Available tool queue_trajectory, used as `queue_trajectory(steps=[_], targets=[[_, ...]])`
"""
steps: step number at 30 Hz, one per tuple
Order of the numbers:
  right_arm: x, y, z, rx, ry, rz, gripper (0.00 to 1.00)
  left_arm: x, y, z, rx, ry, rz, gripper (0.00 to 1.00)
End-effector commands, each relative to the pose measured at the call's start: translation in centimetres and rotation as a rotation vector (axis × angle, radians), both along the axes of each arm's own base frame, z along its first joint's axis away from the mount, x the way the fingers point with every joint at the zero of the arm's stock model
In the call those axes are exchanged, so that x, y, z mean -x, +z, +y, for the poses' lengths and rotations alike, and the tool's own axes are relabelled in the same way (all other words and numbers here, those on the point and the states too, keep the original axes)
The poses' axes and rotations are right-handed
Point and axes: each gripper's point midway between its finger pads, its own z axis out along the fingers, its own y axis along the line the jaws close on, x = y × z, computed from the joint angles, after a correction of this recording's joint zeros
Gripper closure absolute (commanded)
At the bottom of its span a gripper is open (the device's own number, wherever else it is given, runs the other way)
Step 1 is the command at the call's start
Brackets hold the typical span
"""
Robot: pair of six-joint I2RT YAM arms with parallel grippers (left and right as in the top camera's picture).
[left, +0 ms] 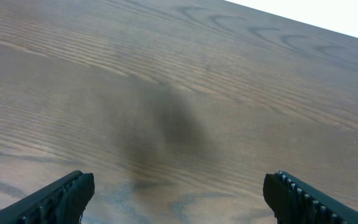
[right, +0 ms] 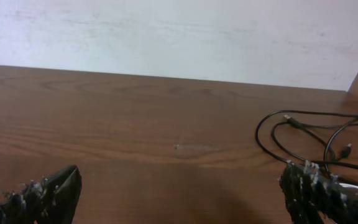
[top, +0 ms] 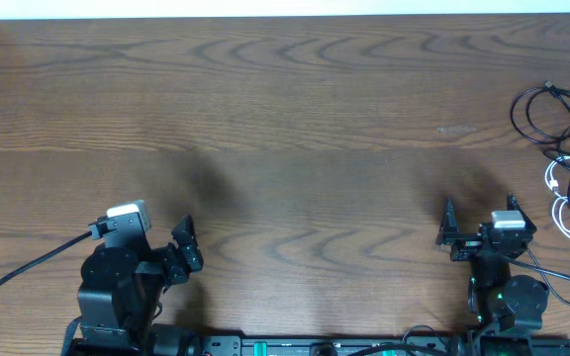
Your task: Untangle cables
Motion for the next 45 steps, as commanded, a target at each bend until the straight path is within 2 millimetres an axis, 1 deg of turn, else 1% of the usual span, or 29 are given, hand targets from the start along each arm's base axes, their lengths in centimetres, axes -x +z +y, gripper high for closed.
queue_trajectory(steps=[1,12,16,20,25,27,28,32,34,38,39,43,45], targets=[[0.0,-0.2,0.1,0.009,0.003,0.008,0.01,0.0,0.0,0.3,-0.017,0.009,-0.001,0.08],[0.0,-0.2,0.1,0.009,0.003,0.008,0.01,0.0,0.0,0.3,-0.017,0.009,-0.001,0.08],[0.0,-0.2,0.1,0.009,0.003,0.008,0.01,0.4,-0.6,0.4,-0.025,0.010,0.028,0.08],[0.0,-0.2,0.1,0.009,0.003,0.008,0.01,1.2,-1.2,1.7,-0.074,0.048,0.054,0.08],[0.0,-0.2,0.1,0.009,0.003,0.008,0.01,1.5,-0.4,2.5,-0.058,0.100,-0.041,0.08],[0.0,-0.2,0.1,0.009,0.003,0.008,0.01,1.4,-0.6,3.1,-0.055,0.138,-0.138,0.08],[0.0,-0.2,0.1,0.009,0.003,0.008,0.01,1.1,-1.2,3.3,-0.053,0.151,-0.183,0.07],[0.0,-0.2,0.1,0.009,0.003,0.008,0.01,-0.1,-2.7,3.4,-0.042,0.154,-0.263,0.08],[0.0,-0.2,0.1,0.009,0.003,0.008,0.01,-0.8,-3.2,3.4,-0.041,0.156,-0.305,0.08],[0.0,-0.2,0.1,0.009,0.003,0.008,0.01,-2.4,-3.7,3.5,-0.039,0.158,-0.395,0.08],[0.0,-0.2,0.1,0.009,0.003,0.008,0.01,-3.1,-3.8,3.5,-0.038,0.158,-0.434,0.08],[0.0,-0.2,0.1,0.009,0.003,0.008,0.01,-4.3,-3.7,3.6,-0.035,0.159,-0.520,0.08],[0.0,-0.2,0.1,0.009,0.003,0.008,0.01,-5.1,-3.9,3.6,-0.032,0.160,-0.593,0.08]])
